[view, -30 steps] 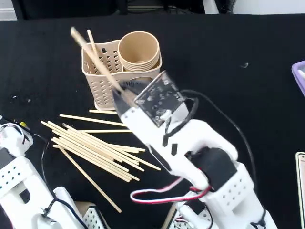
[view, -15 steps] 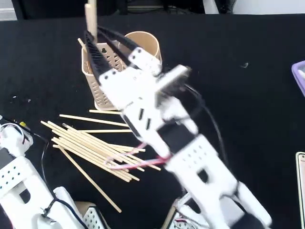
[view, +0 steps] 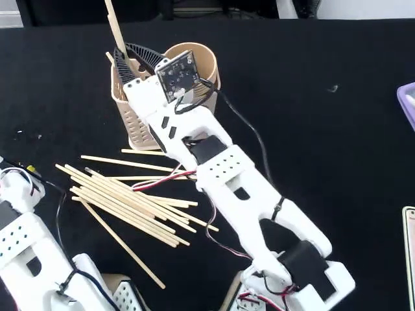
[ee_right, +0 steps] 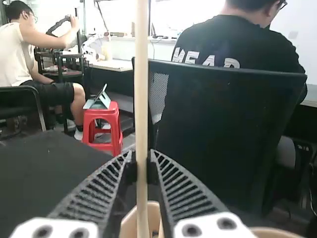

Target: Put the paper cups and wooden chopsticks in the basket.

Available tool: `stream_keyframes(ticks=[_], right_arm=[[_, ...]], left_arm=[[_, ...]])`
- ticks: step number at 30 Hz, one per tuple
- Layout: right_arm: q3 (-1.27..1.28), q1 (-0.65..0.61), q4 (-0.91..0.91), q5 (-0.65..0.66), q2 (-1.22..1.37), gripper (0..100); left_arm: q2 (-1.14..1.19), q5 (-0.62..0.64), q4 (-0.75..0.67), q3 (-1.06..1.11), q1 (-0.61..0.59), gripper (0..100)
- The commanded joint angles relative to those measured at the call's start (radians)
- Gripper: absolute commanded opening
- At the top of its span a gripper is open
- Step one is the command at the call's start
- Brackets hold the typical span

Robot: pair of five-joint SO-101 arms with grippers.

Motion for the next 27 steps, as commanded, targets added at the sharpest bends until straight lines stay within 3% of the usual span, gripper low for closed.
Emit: stream_keyframes(ticks=[1,6,12,20,23,27], right_arm=[[-0.016,0.017,0.031,-0.005,-0.005,4.8],[-0.096,0.012,0.278,-0.012,-0.087,15.2],[-0.147,0.012,0.535,-0.008,-0.315,10.8],[0.077,-0.044,1.132,-0.005,-0.670,5.1],[0.294,-0.100,1.152,-0.003,-0.754,5.1],[0.588,-0.160,0.973,0.040,-0.756,10.0]], left_arm=[[-0.018,-0.003,-0.015,-0.007,0.013,21],[-0.018,-0.003,-0.015,-0.007,0.013,21],[-0.018,-0.003,-0.015,-0.007,0.013,21],[-0.017,-0.003,-0.015,-0.007,0.013,21],[-0.012,-0.003,-0.015,-0.010,0.013,21],[-0.009,-0.005,-0.015,-0.010,0.013,21]])
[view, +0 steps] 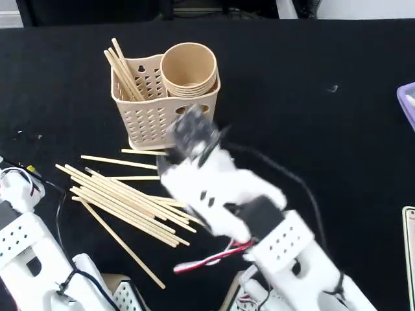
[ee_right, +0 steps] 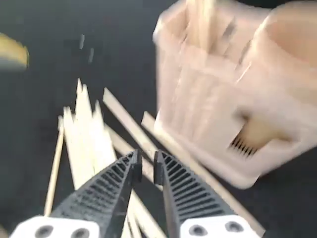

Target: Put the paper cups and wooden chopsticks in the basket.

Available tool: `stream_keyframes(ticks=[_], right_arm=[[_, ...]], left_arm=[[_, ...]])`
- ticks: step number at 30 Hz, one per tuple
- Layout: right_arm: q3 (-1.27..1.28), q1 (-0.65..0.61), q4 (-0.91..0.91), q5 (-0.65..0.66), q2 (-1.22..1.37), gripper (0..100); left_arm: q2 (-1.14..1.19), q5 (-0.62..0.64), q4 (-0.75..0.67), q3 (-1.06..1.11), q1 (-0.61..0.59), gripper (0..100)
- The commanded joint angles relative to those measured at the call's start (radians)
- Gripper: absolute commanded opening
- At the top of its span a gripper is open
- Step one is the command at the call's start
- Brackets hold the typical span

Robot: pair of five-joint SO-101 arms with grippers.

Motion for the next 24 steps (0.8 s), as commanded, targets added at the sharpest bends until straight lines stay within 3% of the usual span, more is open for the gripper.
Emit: stream_keyframes(ticks=[1,8,16,21,24], right_arm=[[0.231,-0.060,-0.178,0.038,-0.008,11.6],[0.237,-0.235,-0.227,0.044,0.188,13.8],[0.008,-0.219,-0.229,0.046,0.590,13.9],[-0.065,-0.175,-0.222,0.046,0.700,13.2],[-0.065,-0.167,-0.222,0.052,0.708,4.6]], left_arm=[[-0.009,-0.005,-0.015,-0.010,0.013,21],[-0.009,-0.005,-0.015,-0.013,0.015,21],[-0.009,-0.005,-0.015,-0.010,0.015,21],[-0.009,-0.005,-0.015,-0.010,0.015,21],[-0.009,-0.005,-0.015,-0.010,0.015,21]])
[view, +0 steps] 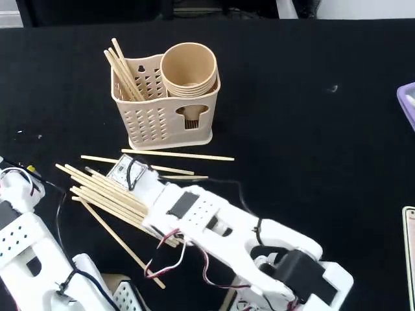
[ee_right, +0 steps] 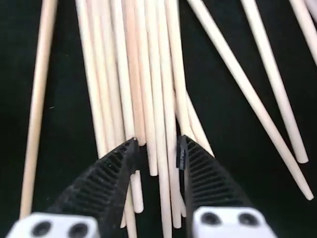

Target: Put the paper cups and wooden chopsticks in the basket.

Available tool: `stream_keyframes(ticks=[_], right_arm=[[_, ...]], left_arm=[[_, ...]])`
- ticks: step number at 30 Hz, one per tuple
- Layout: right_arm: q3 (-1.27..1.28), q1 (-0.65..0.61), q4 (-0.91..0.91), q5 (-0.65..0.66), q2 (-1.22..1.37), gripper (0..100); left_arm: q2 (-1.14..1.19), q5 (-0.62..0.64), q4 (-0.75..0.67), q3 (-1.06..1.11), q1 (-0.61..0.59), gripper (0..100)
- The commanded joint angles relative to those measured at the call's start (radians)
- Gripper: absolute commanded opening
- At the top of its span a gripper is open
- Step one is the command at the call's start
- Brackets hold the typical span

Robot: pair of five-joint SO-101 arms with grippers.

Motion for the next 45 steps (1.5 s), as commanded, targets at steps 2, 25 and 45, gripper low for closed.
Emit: stream_keyframes(ticks=[2,25,45], right_arm=[[-0.048,0.023,-0.011,0.060,0.002,1.1],[0.025,-0.095,0.011,0.098,-0.127,16.2],[-0.099,-0.083,0.044,0.155,0.122,17.9]], left_arm=[[-0.009,-0.005,-0.015,-0.010,0.015,21],[-0.009,-0.005,-0.015,-0.010,0.015,21],[-0.009,-0.005,-0.015,-0.008,0.015,21]])
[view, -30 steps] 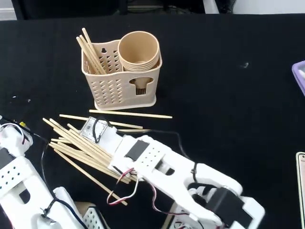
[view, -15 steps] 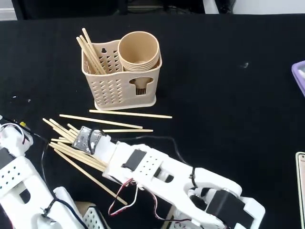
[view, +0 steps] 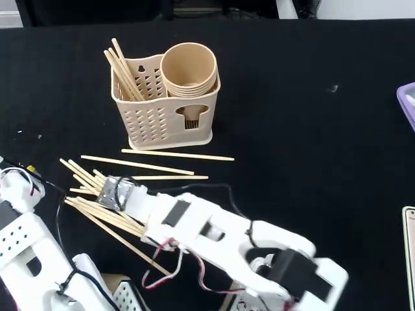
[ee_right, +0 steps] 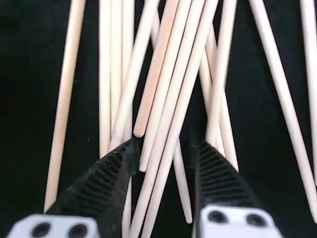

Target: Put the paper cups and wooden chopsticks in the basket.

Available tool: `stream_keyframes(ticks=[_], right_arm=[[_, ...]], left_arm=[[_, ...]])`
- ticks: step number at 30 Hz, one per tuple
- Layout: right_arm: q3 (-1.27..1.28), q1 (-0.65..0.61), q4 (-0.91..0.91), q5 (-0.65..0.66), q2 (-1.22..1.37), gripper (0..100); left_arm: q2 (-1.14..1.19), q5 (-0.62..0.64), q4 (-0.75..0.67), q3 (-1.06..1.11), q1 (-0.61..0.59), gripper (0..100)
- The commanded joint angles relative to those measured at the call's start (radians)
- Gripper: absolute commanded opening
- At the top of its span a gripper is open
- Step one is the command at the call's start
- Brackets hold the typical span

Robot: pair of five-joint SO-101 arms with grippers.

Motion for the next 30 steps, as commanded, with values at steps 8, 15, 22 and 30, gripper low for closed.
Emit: stream_keyframes(ticks=[8,15,22,30], right_arm=[[-0.090,-0.003,0.037,0.011,0.013,2.1],[-0.051,0.101,0.167,0.049,-0.177,1.1],[-0.036,0.258,0.275,0.249,-0.217,1.1],[-0.001,0.270,0.222,0.255,-0.217,1.1]], left_arm=[[-0.009,-0.005,-0.015,-0.008,0.015,21],[-0.009,-0.005,-0.015,-0.008,0.015,21],[-0.009,-0.005,-0.015,-0.008,0.015,21],[-0.009,-0.005,-0.015,-0.008,0.015,21]])
